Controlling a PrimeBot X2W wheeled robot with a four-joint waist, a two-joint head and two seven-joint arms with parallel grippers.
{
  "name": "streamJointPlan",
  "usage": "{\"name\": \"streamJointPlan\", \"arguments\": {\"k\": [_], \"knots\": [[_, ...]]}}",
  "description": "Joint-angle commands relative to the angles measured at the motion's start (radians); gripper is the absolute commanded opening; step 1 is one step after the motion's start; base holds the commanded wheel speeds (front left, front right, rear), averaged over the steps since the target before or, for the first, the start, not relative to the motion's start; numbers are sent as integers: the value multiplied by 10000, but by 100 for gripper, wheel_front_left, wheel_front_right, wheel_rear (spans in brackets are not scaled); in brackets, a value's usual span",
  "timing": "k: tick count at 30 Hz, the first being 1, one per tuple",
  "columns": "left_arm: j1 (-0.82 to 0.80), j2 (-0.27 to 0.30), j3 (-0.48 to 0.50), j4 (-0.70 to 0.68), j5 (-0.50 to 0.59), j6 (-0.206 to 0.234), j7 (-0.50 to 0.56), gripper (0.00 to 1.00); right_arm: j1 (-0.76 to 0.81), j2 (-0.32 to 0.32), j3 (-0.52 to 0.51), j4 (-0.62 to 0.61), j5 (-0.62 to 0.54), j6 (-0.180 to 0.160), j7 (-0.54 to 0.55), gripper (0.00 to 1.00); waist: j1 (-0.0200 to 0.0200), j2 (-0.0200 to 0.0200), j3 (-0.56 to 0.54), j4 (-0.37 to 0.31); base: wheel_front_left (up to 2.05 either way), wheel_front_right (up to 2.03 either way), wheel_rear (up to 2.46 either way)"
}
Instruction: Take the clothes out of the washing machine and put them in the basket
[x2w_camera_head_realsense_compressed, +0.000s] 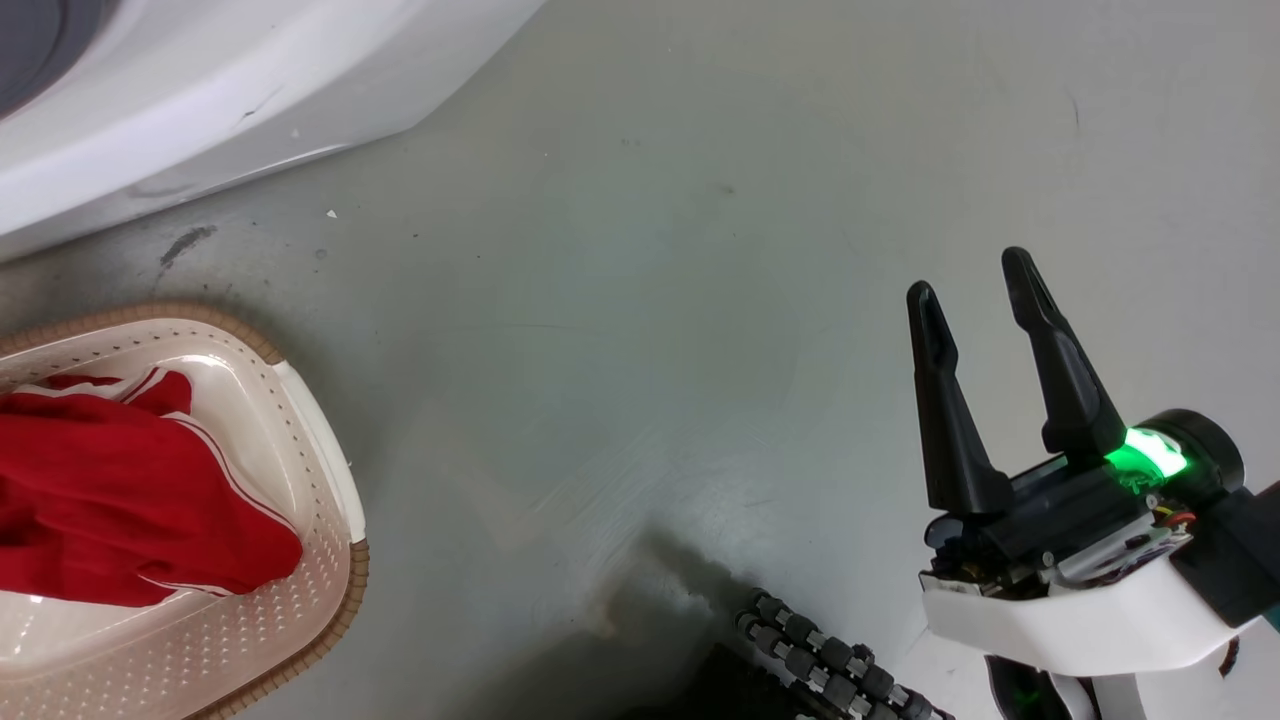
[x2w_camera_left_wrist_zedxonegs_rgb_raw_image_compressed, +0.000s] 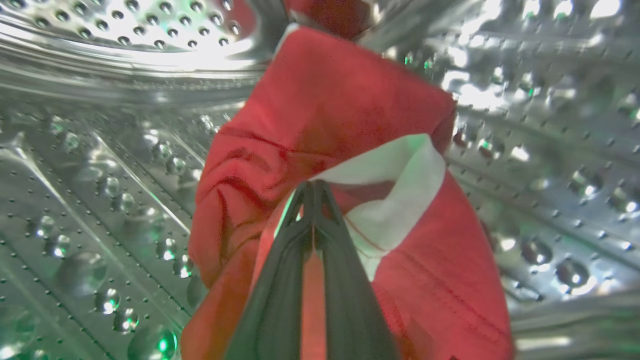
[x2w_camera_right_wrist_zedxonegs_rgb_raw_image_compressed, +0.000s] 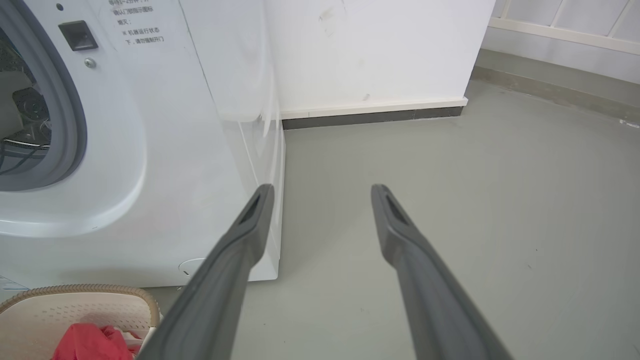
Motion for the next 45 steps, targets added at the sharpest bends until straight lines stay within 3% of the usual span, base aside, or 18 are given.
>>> {"name": "streamJointPlan", "arguments": {"k": [1, 10, 20, 29, 45], "knots": [[-53, -12, 109, 58, -165, 90, -438, 0, -196, 13, 37, 36, 86, -7, -29, 100, -1, 0, -47, -9, 0, 0, 0], [630, -93, 677, -30, -886, 384, -2947, 0, -699, 13, 244, 400, 238, -7, -29, 100, -1, 0, -455, -69, 0, 0, 0], [2651, -841, 1219, -20, -1715, 714, -5510, 0, -736, 10, -113, 787, -45, -7, -28, 100, -1, 0, -1653, 535, 0, 0, 0], [4860, -1445, 1672, -920, -2280, 954, -5897, 0, -444, 9, -330, 1305, -458, -7, -29, 100, -1, 0, -3010, 1143, 0, 0, 0], [9768, -2852, 1611, -5358, -2585, 1599, -5533, 0, 312, 7, -637, 1657, -1029, -7, 608, 100, -1, 0, -5677, 2523, 0, 0, 0]]}}
